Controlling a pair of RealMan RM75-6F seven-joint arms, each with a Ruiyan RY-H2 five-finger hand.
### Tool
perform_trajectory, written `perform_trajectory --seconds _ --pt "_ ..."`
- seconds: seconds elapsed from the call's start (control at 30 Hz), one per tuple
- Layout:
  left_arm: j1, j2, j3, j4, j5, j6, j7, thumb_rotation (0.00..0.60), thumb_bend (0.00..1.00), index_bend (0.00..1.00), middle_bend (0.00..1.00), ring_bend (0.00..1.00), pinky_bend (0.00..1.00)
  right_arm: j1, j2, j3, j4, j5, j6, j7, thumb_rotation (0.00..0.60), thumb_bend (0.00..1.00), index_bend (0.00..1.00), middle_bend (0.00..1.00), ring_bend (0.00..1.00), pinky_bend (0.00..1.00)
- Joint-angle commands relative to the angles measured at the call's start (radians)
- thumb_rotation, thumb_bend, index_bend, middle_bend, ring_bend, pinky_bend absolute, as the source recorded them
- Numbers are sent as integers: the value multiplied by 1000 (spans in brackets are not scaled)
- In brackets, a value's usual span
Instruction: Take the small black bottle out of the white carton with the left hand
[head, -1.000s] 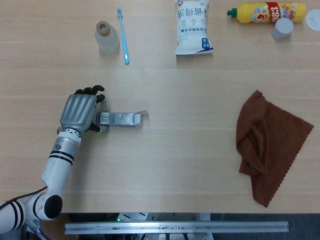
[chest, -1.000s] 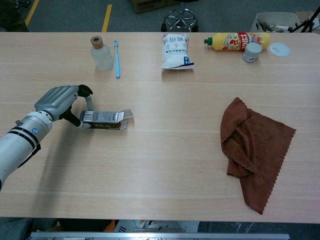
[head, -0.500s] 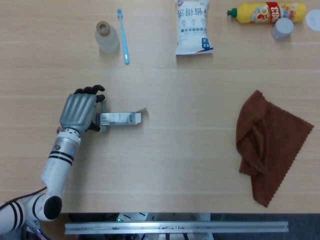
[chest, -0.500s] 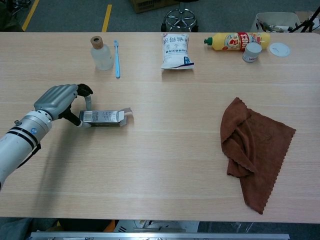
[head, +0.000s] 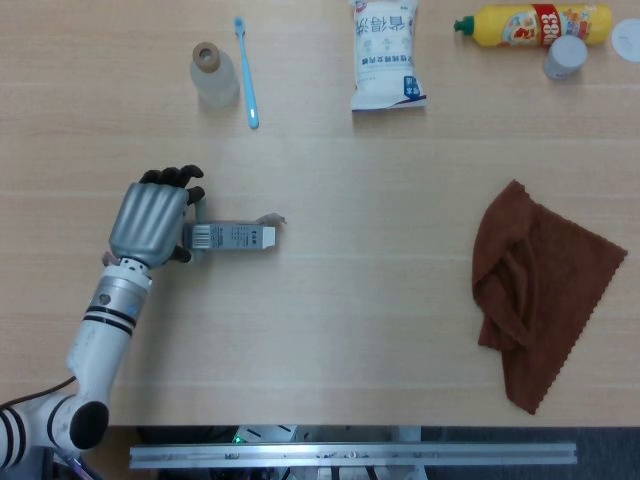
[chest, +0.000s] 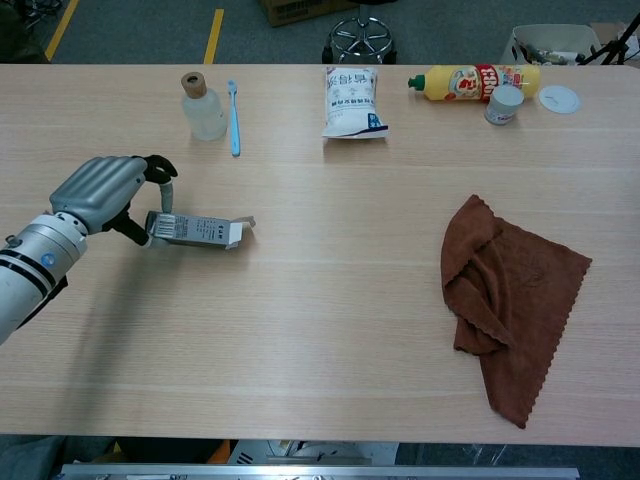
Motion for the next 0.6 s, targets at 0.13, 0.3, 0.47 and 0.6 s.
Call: perform_trajectory --seconds 0.13,0.3,0.47,0.6 --pt "1 54 8 -62 14 31 78 600 76 624 243 250 273 1 1 0 -2 -2 1 -1 600 120 215 150 109 176" --pt "-2 98 23 -109 57 70 169 600 76 624 244 250 273 1 4 2 -6 -4 4 -4 600 120 215 150 109 176" --pt "-1 143 35 -152 101 110 250 600 76 624 248 256 280 1 7 2 -11 -6 7 -6 600 120 215 150 109 175" --pt "-1 184 38 -190 123 133 311 600 76 624 250 257 283 2 8 3 -14 -7 6 -9 600 120 215 150 109 175"
